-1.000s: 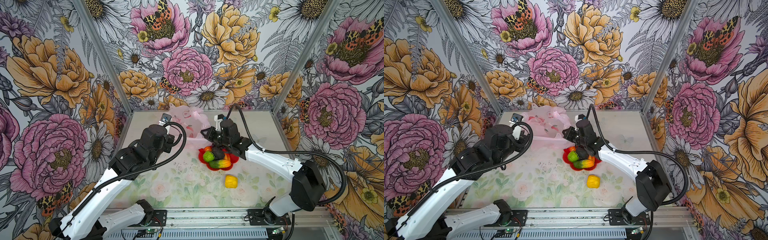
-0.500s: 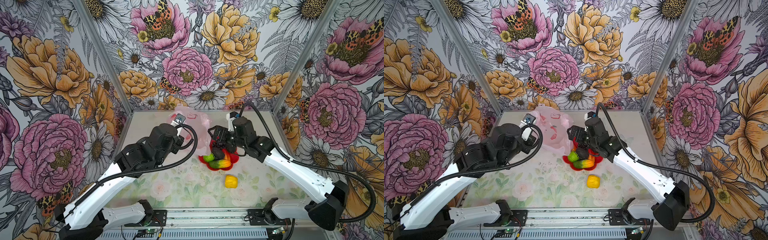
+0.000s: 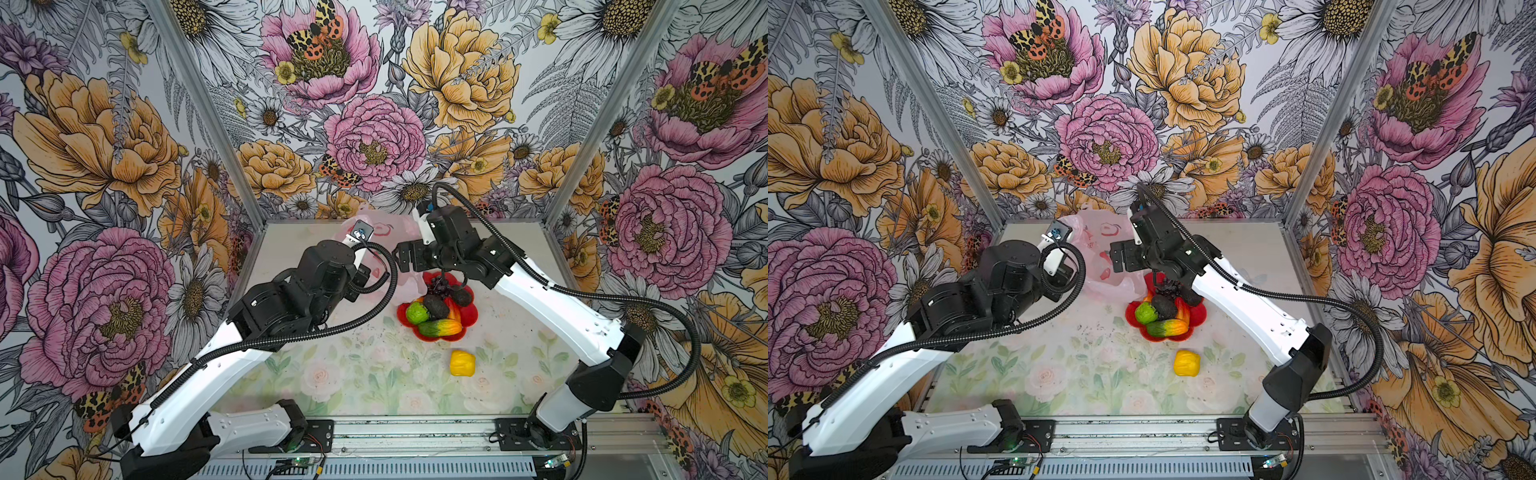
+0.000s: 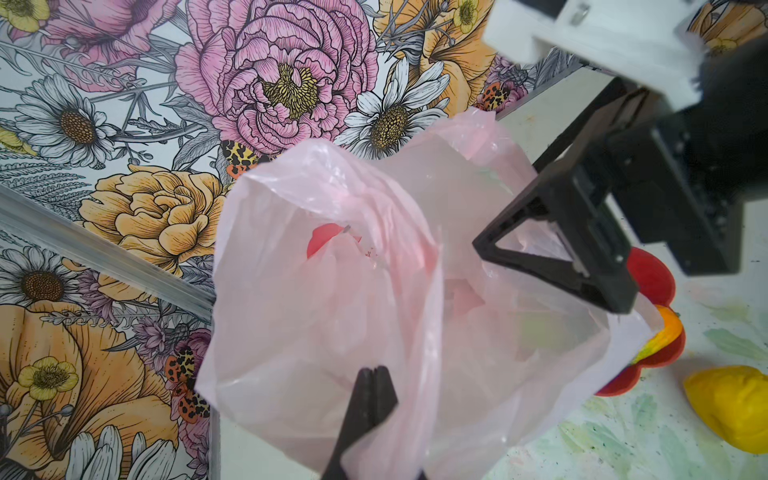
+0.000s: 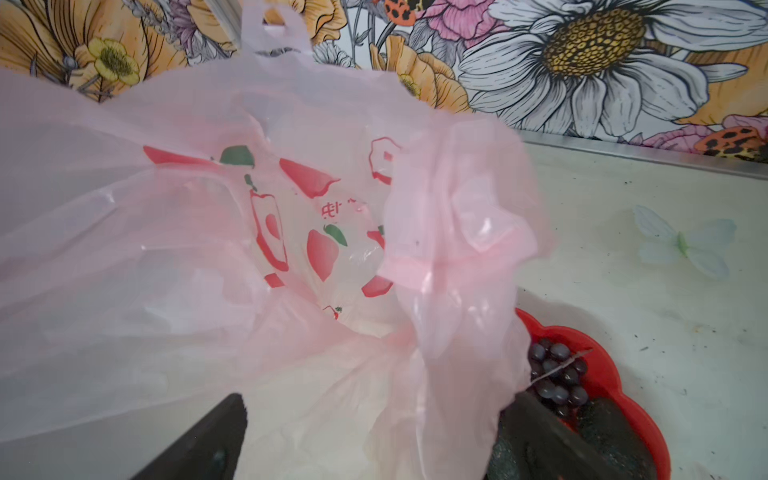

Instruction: Place the fruits into the plastic bag

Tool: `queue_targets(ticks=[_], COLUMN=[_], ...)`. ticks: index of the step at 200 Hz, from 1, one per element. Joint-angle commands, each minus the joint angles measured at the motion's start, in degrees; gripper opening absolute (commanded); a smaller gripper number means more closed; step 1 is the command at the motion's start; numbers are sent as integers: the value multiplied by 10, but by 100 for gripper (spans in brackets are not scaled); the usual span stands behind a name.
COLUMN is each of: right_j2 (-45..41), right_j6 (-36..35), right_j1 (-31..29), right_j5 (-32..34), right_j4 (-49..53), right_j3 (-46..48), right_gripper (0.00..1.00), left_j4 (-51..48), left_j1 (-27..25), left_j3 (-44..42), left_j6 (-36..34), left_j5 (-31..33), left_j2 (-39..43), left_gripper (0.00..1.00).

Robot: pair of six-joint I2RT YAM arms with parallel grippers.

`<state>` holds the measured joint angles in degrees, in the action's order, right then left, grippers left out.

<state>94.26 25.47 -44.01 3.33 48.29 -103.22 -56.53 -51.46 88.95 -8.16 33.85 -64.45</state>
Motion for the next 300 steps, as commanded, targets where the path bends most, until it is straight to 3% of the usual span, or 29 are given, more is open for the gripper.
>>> queue_targets(ticks=[1, 32, 58, 81, 85, 93, 101, 138, 146, 162, 169, 186, 196, 211, 218, 229, 247, 263, 275, 282, 290, 300], right_j2=[21, 65, 95, 102, 102, 99, 97, 81, 79, 93, 112, 192, 251, 327, 329, 279, 161, 92, 53, 28, 0, -12], right_j6=[-31, -25, -19, -21, -23, -24, -24, -2, 5, 19, 22, 21, 19, 21, 21, 18, -11, -73, -104, -100, -80, -23], right_j1=[-7, 10, 35, 48, 49, 51, 52, 53, 53, 68, 81, 111, 120, 123, 122, 120, 99, 66, 51, 50, 53, 64], right_j5=[40, 111, 106, 66, 63, 60, 59, 35, 33, 33, 22, -8, -16, -10, -12, -21, -32, -21, -16, -2, 16, 20], right_j4=[43, 62, 68, 72, 73, 72, 71, 71, 70, 69, 67, 68, 68, 43, 7, -67, -190, -229, -222, -223, -223, -212], right_j3=[-43, -93, -141, -158, -157, -155, -155, -199, -212, -244, -271, -416, -543, -744, -787, -734, -563, -474, -409, -339, -240, -106], right_gripper=[99, 99, 87, 59, 51, 22, 0, 0, 0, 0, 0, 0, 0, 0, 0, 0, 0, 0, 0, 0, 0, 0], left_j4=[16, 19, 20, 25, 26, 28, 28, 25, 18, 13, 17, 18, 17, 18, 19, 21, 22, 22, 31, 34, 29, 25], left_j1=[-7, -9, -9, -9, -9, -7, -6, 35, 65, 177, 207, 244, 270, 288, 287, 282, 255, 177, 95, 70, 79, 131], left_j3=[10, 0, -12, -22, -24, -28, -31, -26, -9, 27, 43, 141, 232, 371, 435, 518, 596, 588, 529, 472, 379, 221], left_j6=[-9, -9, -5, 0, 1, 4, 9, 65, 94, 169, 199, 245, 288, 317, 315, 308, 270, 176, 87, 75, 108, 181], left_j5=[-12, -9, -2, 9, 10, 13, 14, 11, -19, -127, -141, -190, -263, -307, -316, -315, -310, -230, -111, -55, -26, -54], left_j2=[-6, -2, 5, 16, 18, 22, 24, 24, 18, -15, -41, -131, -189, -254, -274, -297, -305, -277, -242, -217, -180, -124], left_gripper=[0, 0, 0, 0, 0, 0, 0, 1, 4, 8, 10, 6, 3, 3, 3, 4, 4, 5, 5, 5, 5, 4])
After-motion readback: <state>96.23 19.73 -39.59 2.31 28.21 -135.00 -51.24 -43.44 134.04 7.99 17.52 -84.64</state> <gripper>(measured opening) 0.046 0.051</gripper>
